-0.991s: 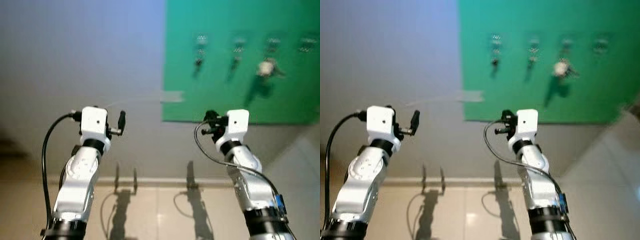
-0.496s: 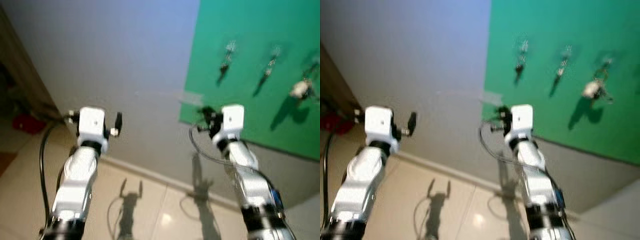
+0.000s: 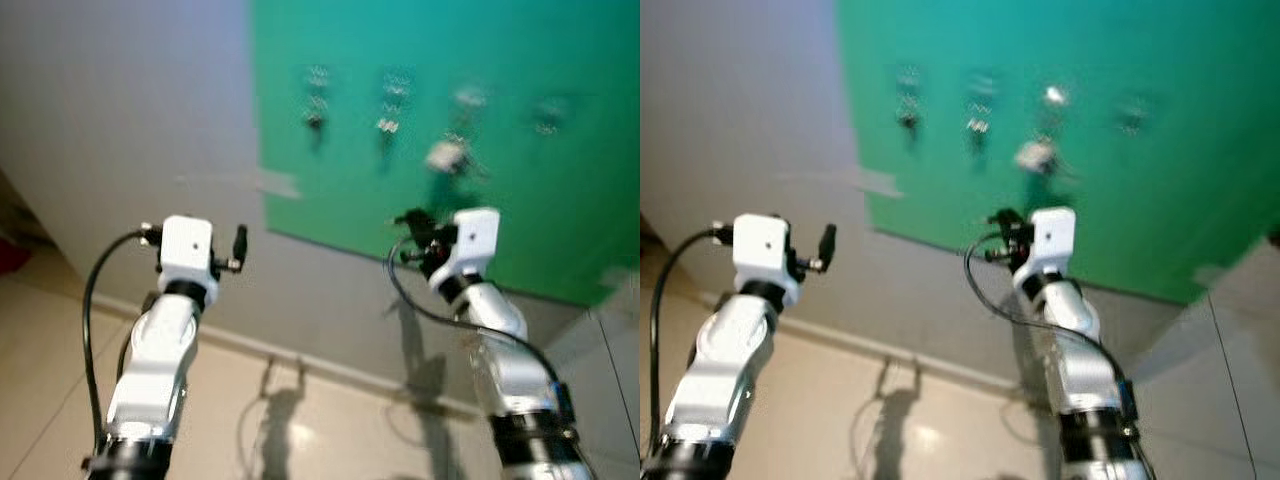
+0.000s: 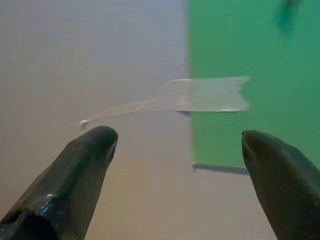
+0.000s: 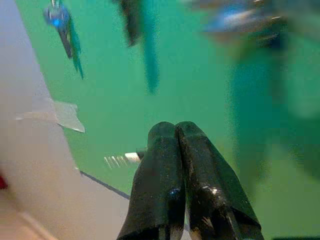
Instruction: Hang keys on a hook
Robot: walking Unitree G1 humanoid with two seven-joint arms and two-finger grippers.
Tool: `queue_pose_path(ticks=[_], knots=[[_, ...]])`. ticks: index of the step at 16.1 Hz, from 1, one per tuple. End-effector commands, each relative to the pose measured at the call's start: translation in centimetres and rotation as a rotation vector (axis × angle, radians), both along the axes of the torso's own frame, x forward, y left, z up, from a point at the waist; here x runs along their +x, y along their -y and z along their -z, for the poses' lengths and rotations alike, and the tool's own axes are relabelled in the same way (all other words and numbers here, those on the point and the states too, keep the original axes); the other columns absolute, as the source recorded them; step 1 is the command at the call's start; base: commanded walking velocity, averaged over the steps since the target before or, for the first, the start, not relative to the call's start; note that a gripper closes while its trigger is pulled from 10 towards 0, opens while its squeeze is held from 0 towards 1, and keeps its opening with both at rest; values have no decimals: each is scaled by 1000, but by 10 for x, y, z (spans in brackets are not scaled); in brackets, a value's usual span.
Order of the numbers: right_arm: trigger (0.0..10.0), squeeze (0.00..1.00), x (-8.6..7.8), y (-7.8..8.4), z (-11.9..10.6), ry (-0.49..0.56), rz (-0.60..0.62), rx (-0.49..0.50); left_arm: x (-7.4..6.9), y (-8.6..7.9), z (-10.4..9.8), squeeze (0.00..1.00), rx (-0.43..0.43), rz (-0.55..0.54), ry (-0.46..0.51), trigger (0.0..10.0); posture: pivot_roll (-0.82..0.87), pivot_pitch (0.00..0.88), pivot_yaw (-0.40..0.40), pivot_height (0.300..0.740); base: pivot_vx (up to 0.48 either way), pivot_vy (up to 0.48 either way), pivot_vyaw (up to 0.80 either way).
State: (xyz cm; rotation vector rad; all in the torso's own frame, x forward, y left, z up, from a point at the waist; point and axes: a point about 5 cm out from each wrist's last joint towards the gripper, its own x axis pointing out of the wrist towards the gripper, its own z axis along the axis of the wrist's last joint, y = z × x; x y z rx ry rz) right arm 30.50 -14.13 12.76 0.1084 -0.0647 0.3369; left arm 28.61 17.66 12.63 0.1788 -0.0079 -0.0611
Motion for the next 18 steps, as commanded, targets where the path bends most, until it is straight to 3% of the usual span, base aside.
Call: queue_pose_path(ticks=[1, 5, 9, 13, 18], knots=[[10000, 0, -5, 9, -2, -3, -44, 3, -1, 8, 0, 0, 7, 31, 4, 10000, -39, 0, 14, 740, 0, -480, 0], [10000, 0, -10, 6, -20, 54, -154, 61, -2, 9, 1, 0, 14, 37, 0, 10000, -37, 0, 19, 740, 0, -480, 0], [10000, 0, -15, -11, -38, 92, -256, 123, -1, 11, -5, 0, 24, 82, 15, 10000, -29, 0, 23, 740, 0, 0, 0], [10000, 0, -12, -7, -33, 66, -144, 162, 3, 11, -13, 0, 14, 108, 36, 10000, -24, 0, 24, 740, 0, 0, 0], [10000, 0, -11, -17, -43, 88, -197, 190, 8, 15, -20, 0, 26, 143, 48, 10000, -19, 0, 27, 740, 0, 67, 0]])
